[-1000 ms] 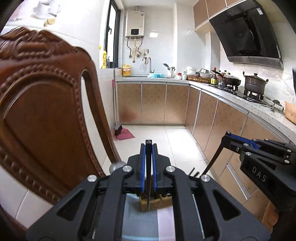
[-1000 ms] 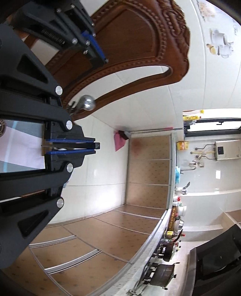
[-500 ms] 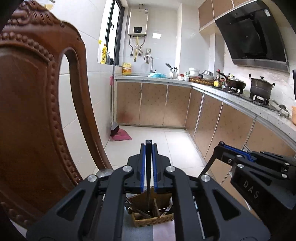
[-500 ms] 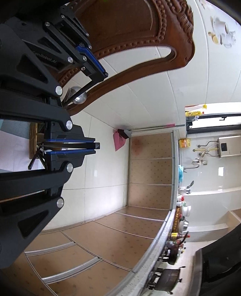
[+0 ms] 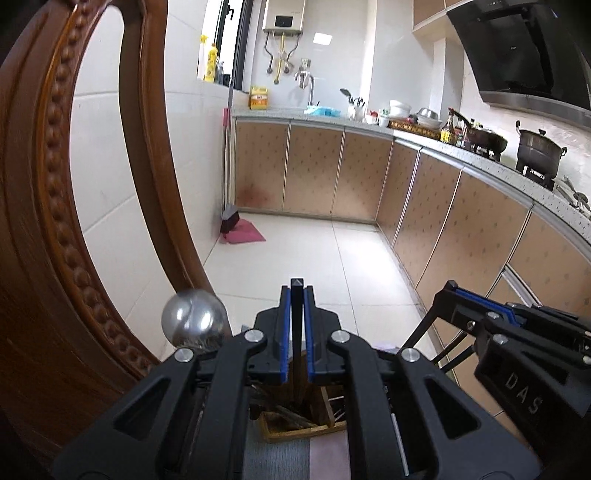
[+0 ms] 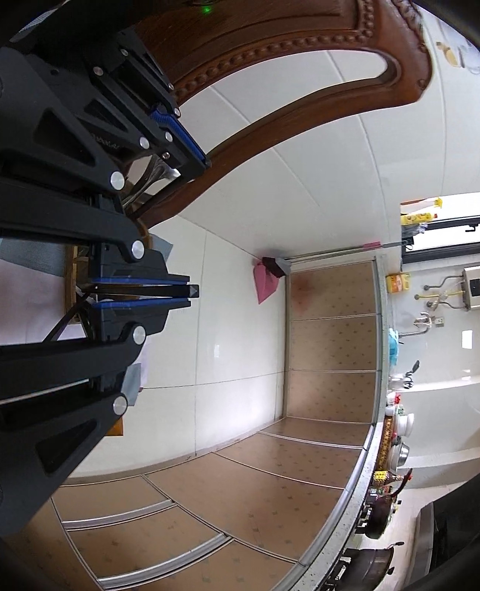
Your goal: Organize utensils
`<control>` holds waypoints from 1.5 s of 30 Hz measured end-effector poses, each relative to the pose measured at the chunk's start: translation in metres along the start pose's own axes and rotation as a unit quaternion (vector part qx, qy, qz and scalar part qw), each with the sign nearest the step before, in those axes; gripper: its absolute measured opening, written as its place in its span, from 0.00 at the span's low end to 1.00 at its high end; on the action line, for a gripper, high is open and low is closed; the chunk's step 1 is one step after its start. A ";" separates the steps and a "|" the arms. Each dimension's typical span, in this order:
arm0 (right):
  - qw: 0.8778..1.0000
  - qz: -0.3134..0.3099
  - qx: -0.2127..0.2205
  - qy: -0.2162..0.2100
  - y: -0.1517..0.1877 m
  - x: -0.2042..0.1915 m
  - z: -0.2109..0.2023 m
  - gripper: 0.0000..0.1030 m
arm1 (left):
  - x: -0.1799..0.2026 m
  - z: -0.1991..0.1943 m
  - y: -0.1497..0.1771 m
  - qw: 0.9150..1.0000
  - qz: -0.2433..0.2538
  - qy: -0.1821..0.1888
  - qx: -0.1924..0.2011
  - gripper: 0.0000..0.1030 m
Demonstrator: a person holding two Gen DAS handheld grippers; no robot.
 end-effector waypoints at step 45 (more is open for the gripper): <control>0.986 -0.012 0.132 0.104 0.223 0.072 -0.259 0.97 | 0.055 -0.303 0.167 0.997 0.047 -0.053 0.044 0.96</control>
Point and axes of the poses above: each gripper's, at about its wrist camera, not at the fingertips, and z roughly the way its jaws point, x to its right, y to its underside, the point moved 6 cm from there along z, roughly the way its jaws point, and after that the axes turned 12 degrees about z, right-handed, at the moved point
